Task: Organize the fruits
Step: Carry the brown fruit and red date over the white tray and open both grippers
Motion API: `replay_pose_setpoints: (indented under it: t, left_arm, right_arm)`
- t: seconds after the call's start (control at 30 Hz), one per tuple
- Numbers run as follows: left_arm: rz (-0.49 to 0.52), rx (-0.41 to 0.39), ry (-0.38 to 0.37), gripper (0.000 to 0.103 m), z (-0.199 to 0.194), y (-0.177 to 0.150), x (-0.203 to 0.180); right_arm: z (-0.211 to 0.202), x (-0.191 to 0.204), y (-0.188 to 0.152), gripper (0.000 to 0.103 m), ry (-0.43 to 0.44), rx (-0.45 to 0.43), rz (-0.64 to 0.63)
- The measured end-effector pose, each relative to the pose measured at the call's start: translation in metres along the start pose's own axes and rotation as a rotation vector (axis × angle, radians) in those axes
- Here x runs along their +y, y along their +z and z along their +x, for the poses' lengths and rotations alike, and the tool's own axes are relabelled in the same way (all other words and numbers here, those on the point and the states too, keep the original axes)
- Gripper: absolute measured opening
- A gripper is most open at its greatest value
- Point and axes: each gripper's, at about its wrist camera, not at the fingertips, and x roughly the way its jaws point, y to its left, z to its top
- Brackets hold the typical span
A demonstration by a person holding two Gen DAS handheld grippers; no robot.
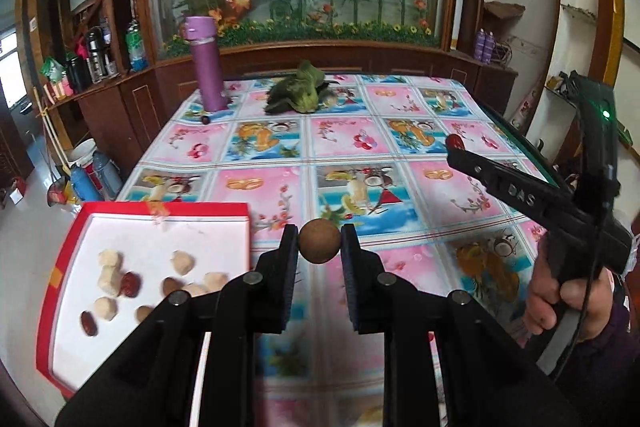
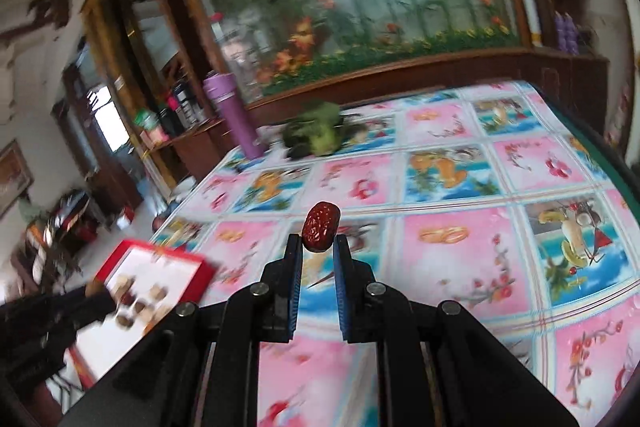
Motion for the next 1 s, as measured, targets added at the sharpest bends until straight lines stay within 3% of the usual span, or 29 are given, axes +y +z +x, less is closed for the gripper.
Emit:
replay_pose_setpoints:
  t: [0.23, 0.53, 0.73, 1.0]
  left_arm:
    - [-0.11, -0.048, 0.095, 0.023, -0.034, -0.025, 0.07]
    - [-0.241, -0.104, 0.237, 0.023, -0.082, -0.058, 0.15]
    - [-0.244, -0.074, 0.23, 0.023, -0.077, -0.071, 0.161]
    - [-0.267, -0.007, 0.232, 0.023, -0.057, -0.085, 0.171]
  right_arm:
    - [-0.008, 0.084, -0.011, 0.013, 0.098, 0.031, -0.163]
    - [-0.007, 0.159, -0.027, 0.013, 0.214, 0.052, -0.25]
    - [0.011, 0.196, -0.037, 0.013, 0.272, 0.134, -0.275]
    - [0.042, 0.215, -0.059, 0.013, 0.249, 0.24, -0.296]
